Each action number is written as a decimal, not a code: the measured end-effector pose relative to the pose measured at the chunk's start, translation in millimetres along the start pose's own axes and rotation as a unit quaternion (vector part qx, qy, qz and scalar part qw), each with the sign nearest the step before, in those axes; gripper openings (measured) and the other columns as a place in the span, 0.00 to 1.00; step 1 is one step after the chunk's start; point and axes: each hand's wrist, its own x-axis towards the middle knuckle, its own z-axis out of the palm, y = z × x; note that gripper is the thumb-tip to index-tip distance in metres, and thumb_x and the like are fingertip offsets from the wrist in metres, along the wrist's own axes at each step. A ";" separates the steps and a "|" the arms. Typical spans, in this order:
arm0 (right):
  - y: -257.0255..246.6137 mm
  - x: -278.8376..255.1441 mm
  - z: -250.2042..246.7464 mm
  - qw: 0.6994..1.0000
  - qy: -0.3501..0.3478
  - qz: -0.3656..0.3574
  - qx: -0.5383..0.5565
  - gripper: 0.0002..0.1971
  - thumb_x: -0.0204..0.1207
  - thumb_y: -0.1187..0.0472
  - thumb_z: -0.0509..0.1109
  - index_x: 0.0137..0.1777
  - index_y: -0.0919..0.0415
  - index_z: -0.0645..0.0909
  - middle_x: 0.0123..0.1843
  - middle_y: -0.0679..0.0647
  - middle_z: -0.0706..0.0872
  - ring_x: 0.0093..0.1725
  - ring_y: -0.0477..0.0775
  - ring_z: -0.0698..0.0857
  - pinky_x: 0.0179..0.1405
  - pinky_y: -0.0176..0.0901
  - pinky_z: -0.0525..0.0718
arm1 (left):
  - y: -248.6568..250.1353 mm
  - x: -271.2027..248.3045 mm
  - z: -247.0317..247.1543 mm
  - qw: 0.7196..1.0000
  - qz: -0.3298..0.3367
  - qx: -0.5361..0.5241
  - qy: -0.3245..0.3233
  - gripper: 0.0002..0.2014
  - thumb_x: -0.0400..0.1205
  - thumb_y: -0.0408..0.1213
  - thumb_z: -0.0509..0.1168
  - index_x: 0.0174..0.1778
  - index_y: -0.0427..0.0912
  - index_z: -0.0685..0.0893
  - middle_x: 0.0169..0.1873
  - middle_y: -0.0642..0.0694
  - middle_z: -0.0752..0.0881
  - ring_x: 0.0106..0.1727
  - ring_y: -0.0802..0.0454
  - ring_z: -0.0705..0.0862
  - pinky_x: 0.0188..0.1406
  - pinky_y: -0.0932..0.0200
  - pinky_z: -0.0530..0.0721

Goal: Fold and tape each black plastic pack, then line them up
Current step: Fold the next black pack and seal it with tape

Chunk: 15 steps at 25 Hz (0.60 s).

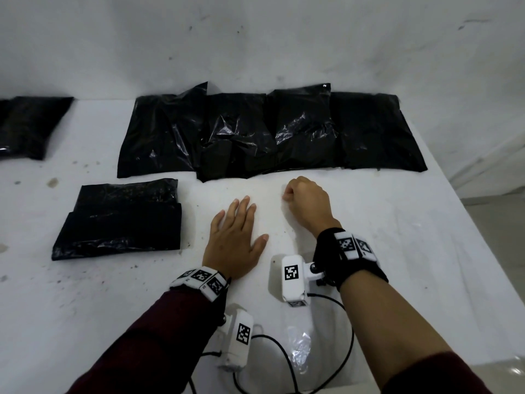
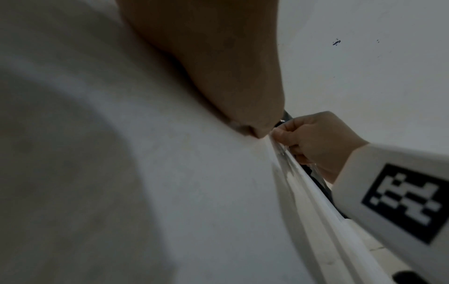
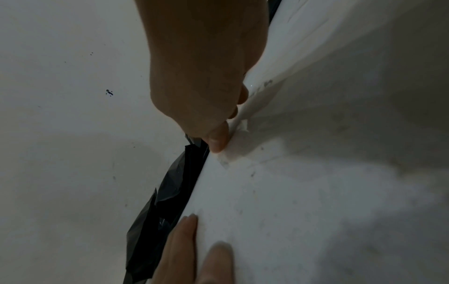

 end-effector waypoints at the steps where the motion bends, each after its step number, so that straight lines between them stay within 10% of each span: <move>1: 1.2 -1.6 0.4 1.000 0.008 -0.008 0.009 0.09 0.79 0.66 0.61 0.52 0.66 0.82 0.55 0.59 0.83 0.53 0.62 0.82 0.47 0.49 0.76 | 0.3 0.4 0.2 1.000 0.000 -0.001 0.002 0.37 0.79 0.59 0.40 0.79 0.39 0.63 0.80 0.43 0.60 0.81 0.44 0.59 0.76 0.45 0.56; 15: 2.2 -55.2 -25.5 0.964 0.111 -0.013 0.243 0.07 0.71 0.75 0.70 0.36 0.66 0.83 0.33 0.44 0.81 0.31 0.38 0.75 0.35 0.36 0.72 | 0.5 3.7 -7.5 0.999 0.003 -0.022 -0.042 0.45 0.71 0.62 0.29 0.81 0.40 0.55 0.82 0.44 0.52 0.83 0.47 0.49 0.78 0.46 0.47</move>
